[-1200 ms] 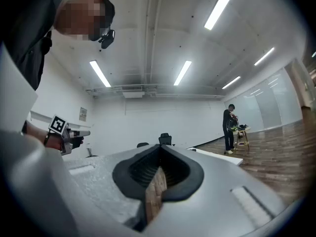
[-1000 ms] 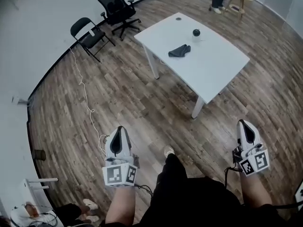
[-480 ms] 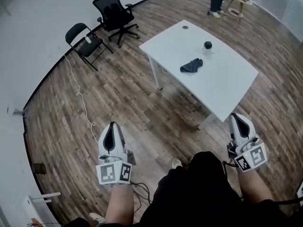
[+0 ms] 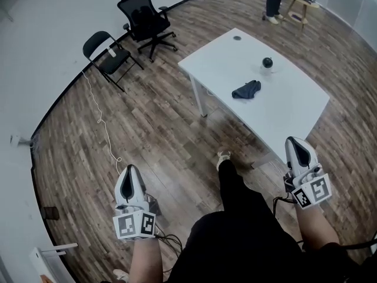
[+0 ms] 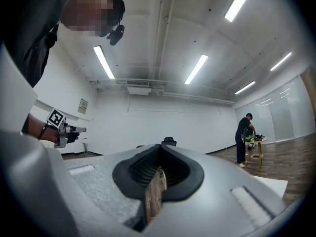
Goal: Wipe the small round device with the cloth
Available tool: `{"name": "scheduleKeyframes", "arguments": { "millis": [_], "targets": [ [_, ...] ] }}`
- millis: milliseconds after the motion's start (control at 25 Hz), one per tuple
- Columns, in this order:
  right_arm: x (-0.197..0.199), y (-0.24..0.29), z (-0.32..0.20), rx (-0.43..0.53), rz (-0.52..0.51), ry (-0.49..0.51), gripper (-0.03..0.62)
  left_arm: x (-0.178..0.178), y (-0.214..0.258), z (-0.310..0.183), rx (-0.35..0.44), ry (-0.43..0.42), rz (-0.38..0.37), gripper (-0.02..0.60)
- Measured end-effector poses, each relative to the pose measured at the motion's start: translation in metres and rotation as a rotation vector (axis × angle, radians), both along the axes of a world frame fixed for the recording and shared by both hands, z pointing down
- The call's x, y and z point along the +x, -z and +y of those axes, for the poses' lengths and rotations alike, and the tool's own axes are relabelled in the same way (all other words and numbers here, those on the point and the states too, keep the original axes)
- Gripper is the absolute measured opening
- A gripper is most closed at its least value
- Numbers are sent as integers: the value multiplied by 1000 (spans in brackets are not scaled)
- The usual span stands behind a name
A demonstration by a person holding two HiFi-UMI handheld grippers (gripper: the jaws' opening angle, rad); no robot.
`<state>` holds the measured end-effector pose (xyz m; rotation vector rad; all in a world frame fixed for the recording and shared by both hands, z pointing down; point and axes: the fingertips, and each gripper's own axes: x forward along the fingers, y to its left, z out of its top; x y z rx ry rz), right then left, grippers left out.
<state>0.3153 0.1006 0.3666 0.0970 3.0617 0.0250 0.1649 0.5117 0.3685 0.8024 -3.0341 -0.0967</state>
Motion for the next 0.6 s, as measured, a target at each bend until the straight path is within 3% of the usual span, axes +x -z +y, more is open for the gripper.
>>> {"name": "scheduleKeyframes", "arguments": {
  "millis": [280, 440, 600],
  "targets": [
    [-77, 5, -4, -18, -27, 51, 2, -47, -4, -4, -7, 30, 10, 6],
    [-116, 5, -21, 0, -33, 23, 2, -89, -2, -29, -45, -15, 0, 6],
    [-164, -21, -46, -47, 33, -15, 2, -137, -17, -65, 9, -46, 83, 6]
  ]
}}
